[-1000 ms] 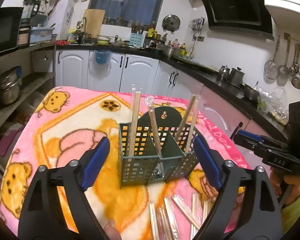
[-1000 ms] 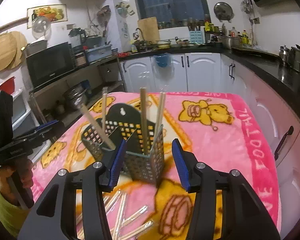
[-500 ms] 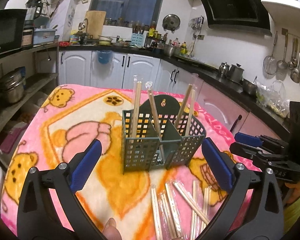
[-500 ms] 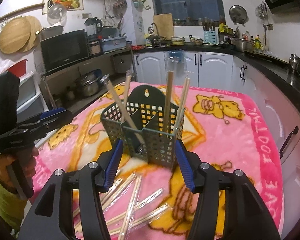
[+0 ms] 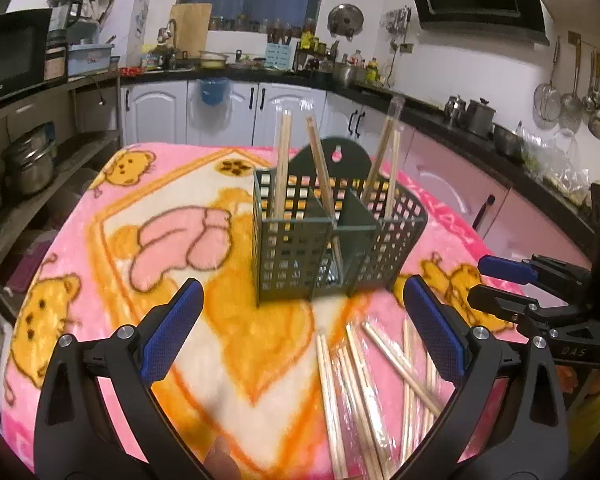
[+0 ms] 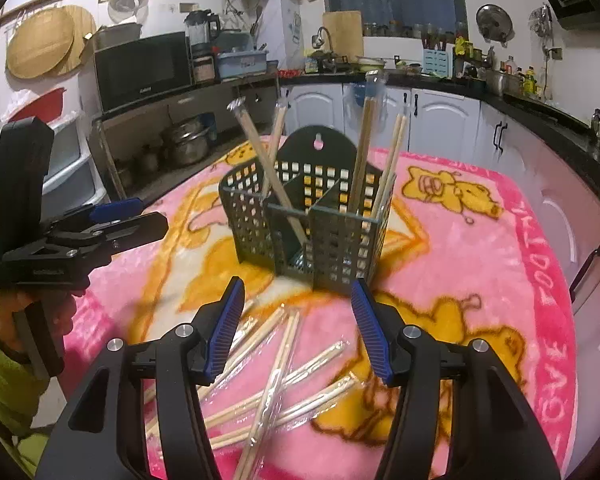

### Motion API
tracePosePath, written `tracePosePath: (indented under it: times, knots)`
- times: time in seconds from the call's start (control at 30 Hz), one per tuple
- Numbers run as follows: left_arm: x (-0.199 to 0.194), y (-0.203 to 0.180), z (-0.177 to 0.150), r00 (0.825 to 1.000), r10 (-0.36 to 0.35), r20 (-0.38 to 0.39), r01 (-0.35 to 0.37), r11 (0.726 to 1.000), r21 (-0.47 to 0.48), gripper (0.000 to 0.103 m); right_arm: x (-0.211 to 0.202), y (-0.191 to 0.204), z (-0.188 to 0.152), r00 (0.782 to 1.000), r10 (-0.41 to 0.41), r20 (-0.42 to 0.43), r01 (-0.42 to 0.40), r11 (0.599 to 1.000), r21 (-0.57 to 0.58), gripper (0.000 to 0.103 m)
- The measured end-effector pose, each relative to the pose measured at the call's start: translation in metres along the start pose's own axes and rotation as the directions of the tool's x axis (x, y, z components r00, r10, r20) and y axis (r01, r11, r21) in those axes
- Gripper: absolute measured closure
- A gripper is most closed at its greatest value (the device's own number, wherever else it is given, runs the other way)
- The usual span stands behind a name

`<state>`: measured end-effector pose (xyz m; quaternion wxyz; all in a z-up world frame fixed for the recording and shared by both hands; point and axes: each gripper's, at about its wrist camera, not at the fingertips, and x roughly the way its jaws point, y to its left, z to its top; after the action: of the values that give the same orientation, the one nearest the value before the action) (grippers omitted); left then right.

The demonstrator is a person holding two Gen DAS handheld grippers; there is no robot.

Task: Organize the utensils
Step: 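Lower both tools to the remaining chopsticks and grasp one each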

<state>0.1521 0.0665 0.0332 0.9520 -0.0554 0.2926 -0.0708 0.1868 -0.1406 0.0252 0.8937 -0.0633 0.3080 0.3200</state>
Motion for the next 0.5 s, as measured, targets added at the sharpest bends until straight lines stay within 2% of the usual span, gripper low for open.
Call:
tracePosePath:
  times: [0.37,0.43,0.5]
  knots:
    - [0.029,0.008,-0.027,0.992,0.011,-0.129,-0.014,1.000,-0.023,0.011,0.024,0.006,-0.023,0.996,0.023,-0.087,-0.024,1.000,-0.009,0.050]
    - [0.034,0.009,-0.030,0.989,0.009,-0.149,-0.012,1.000,-0.025,0.015,0.030,0.005,-0.026,0.994,0.029,-0.106,-0.031,0.999,-0.011,0.050]
    - [0.041,0.012,-0.035,0.985,0.005,-0.175,-0.012,0.999,-0.039,0.022,0.036,0.004,-0.029,0.992,0.038,-0.123,-0.039,0.999,-0.008,0.050]
